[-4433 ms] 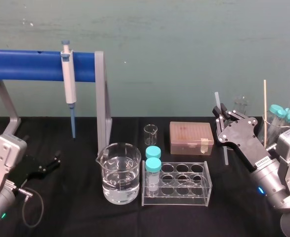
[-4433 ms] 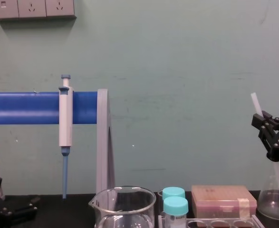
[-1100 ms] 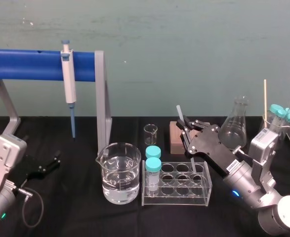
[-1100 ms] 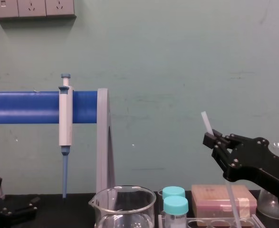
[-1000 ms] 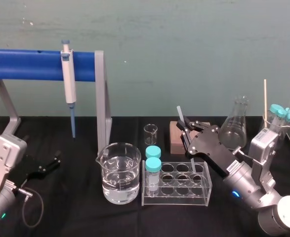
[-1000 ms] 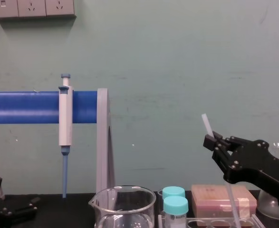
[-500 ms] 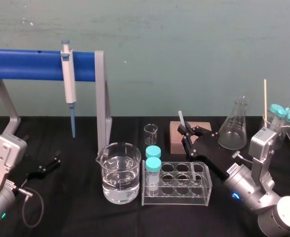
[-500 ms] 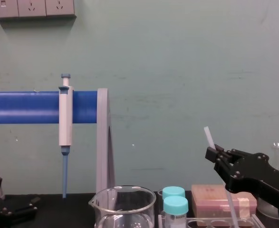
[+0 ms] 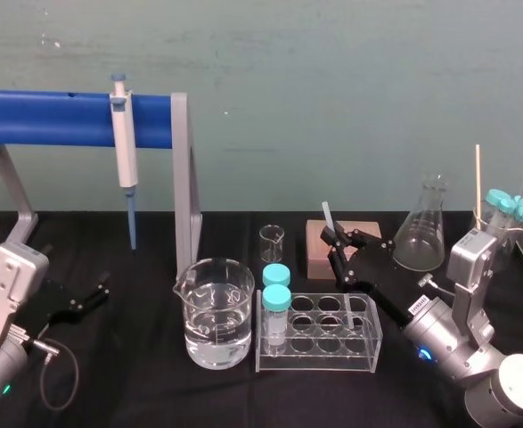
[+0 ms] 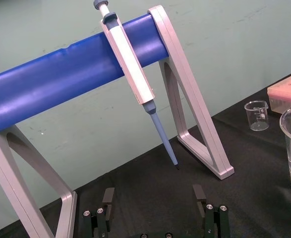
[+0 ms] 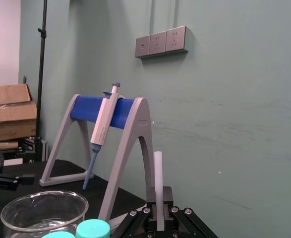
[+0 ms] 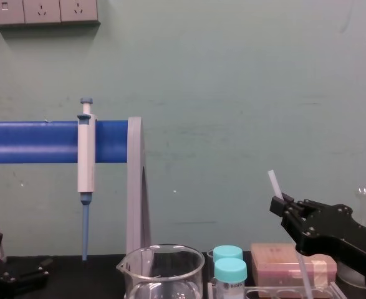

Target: Pick up the stirring rod with one hand, then place it down.

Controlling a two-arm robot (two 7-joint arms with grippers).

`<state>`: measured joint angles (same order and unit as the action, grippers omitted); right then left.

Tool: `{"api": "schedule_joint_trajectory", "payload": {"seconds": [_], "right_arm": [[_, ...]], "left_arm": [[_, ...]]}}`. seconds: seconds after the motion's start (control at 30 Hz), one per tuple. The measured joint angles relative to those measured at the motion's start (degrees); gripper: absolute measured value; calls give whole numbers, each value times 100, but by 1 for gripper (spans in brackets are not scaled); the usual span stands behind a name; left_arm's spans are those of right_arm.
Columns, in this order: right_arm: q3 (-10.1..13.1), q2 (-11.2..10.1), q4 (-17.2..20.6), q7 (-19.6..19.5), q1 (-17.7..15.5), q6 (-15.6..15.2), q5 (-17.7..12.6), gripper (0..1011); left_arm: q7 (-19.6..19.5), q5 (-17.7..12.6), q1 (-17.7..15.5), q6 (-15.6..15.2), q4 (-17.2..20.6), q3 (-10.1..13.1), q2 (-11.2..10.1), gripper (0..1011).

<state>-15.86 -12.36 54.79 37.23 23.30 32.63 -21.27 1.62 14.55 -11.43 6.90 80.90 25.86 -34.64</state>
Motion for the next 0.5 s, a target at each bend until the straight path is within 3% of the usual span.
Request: {"api": "schedule_joint_trajectory", "payload": {"seconds": [0.5], "right_arm": [[0, -6, 1, -3, -3, 12, 6, 72]], "left_arm": [[0, 0, 0, 0, 0, 0, 0, 1000]]}}
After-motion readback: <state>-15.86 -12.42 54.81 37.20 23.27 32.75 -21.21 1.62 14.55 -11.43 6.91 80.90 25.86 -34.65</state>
